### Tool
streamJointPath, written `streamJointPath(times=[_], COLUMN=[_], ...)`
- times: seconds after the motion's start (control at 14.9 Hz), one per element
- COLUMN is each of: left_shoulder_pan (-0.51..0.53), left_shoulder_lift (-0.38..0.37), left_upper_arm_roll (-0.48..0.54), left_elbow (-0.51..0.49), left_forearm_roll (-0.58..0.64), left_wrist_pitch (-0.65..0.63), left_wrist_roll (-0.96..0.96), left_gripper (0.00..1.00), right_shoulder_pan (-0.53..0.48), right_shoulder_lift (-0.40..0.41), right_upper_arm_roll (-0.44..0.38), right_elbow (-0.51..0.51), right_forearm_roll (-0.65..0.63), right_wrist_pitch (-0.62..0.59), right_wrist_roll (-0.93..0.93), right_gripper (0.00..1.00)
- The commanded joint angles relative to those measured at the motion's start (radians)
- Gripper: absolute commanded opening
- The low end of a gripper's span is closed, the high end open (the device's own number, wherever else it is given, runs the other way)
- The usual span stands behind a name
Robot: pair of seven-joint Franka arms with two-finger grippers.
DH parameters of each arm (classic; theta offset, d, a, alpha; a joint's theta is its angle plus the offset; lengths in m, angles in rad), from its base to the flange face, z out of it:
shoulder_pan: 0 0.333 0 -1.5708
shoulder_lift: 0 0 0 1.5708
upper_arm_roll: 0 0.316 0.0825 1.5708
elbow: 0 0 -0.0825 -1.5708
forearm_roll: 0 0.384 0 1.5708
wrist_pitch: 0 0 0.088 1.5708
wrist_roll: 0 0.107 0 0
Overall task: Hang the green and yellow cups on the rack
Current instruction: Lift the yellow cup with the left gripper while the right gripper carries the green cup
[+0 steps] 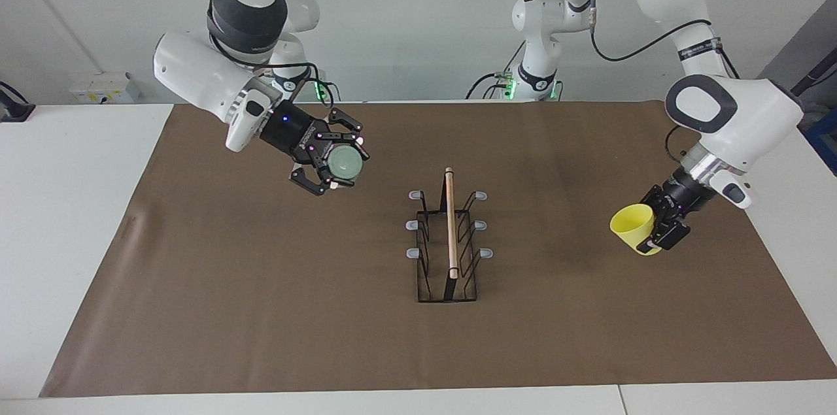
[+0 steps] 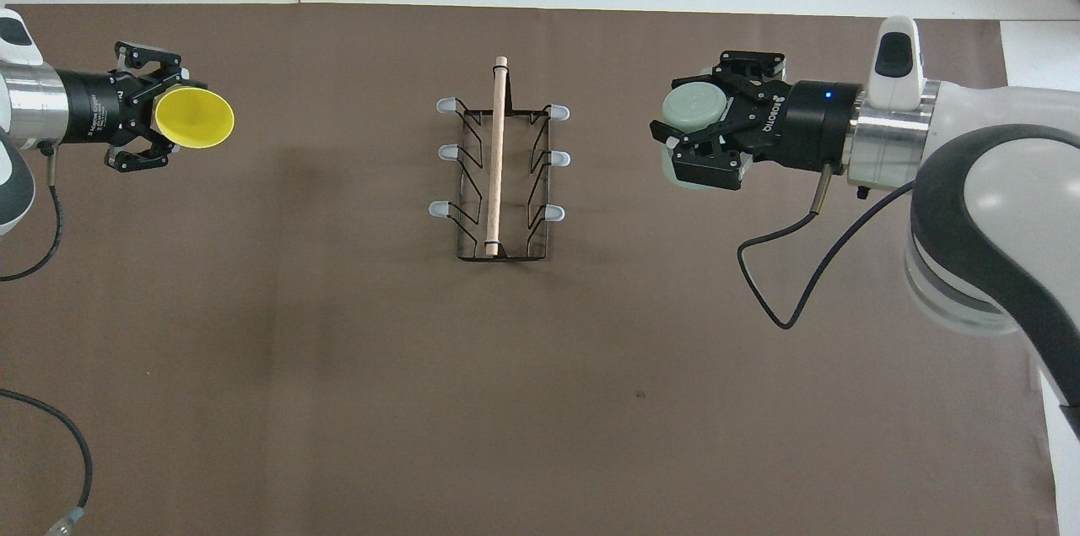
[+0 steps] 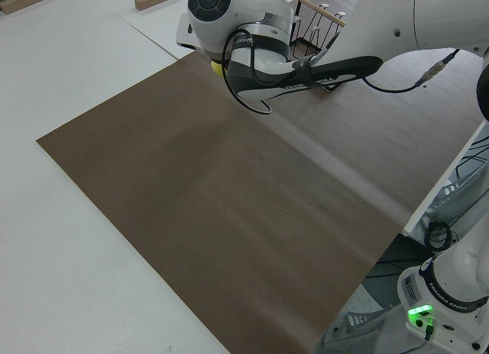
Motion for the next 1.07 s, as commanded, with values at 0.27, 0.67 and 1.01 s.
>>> streamJointPath(times=[0.27, 0.67, 1.01], left_shoulder_pan=[-0.11, -0.252, -0.373], left_shoulder_lift=[-0.066, -0.09, -0.115], left_upper_arm_roll=[0.013, 0.013, 0.013], left_elbow=[-0.01, -0.016, -0.021], left_forearm_roll=[0.32, 0.676, 0.901], left_wrist_pitch=[0.044, -0.004, -0.109], left_wrist_roll=[-0.06, -0.29, -0.497], left_gripper=[0.0, 0.0, 0.0], right_shoulder_pan=[0.011, 0.176, 0.209], right_shoulder_lift=[-0.077, -0.01, 0.045], right_upper_arm_roll=[0.008, 0.008, 0.008], right_elbow=[-0.24, -0.309, -0.306], right_forearm_roll=[0.586, 1.003, 1.119], right_wrist_pitch=[-0.003, 0.049, 0.058], right_wrist_roll=[-0.488, -0.861, -0.981], right_gripper=[0.0, 0.0, 0.0])
